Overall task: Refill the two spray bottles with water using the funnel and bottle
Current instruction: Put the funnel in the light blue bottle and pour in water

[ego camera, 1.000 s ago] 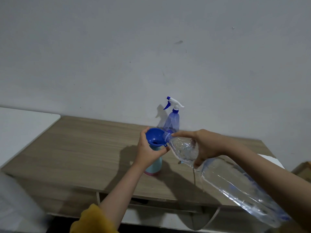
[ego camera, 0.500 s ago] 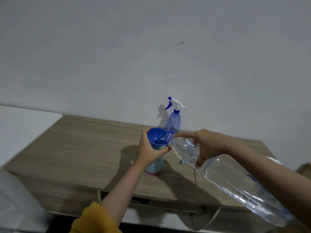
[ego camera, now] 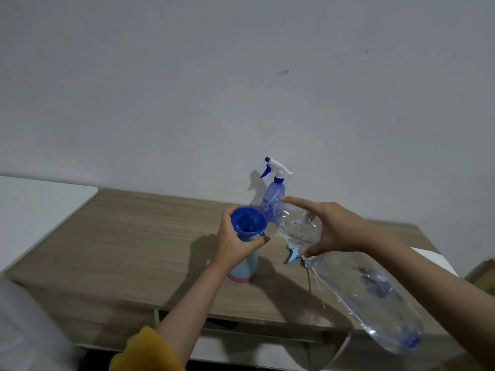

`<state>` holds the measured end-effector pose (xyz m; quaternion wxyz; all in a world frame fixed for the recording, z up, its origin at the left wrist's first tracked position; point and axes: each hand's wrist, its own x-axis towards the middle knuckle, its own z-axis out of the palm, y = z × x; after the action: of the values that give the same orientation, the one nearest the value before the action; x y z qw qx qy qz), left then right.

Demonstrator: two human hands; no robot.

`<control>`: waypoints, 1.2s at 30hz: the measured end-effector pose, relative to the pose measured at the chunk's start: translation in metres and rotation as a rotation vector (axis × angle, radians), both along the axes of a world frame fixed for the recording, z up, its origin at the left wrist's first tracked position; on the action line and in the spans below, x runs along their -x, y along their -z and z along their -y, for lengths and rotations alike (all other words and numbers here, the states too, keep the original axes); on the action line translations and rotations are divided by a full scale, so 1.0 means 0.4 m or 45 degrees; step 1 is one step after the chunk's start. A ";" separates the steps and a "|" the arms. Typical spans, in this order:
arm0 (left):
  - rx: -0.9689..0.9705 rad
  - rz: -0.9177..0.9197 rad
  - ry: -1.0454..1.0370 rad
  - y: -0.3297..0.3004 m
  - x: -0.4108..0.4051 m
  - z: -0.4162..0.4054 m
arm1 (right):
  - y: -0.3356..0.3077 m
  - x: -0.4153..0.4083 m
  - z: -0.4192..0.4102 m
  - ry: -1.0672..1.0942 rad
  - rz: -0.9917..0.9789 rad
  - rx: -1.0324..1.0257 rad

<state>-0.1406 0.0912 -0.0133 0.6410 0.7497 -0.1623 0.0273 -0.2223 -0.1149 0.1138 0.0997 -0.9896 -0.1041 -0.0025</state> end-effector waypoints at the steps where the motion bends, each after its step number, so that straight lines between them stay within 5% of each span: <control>1: -0.005 0.003 -0.009 -0.002 0.001 0.000 | -0.005 0.006 0.007 0.006 0.059 -0.031; 12: 0.003 -0.037 -0.034 -0.007 0.007 0.002 | -0.019 -0.001 0.198 0.365 0.675 -0.312; 24: -0.034 -0.042 -0.050 -0.015 0.022 0.007 | 0.192 -0.023 0.308 0.739 1.095 -0.688; 29: -0.021 -0.018 -0.046 -0.019 0.024 0.007 | 0.223 -0.026 0.299 0.674 1.110 -0.626; 32: 0.020 -0.018 -0.046 -0.013 0.022 0.007 | 0.221 -0.024 0.285 0.781 1.299 -0.262; 36: 0.047 -0.037 -0.015 -0.009 0.015 0.006 | 0.193 -0.025 0.190 0.485 1.516 0.036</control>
<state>-0.1464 0.0887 -0.0095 0.6567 0.7391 -0.1481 0.0232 -0.2122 -0.1907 0.0366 0.0092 -0.8209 0.0366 -0.5698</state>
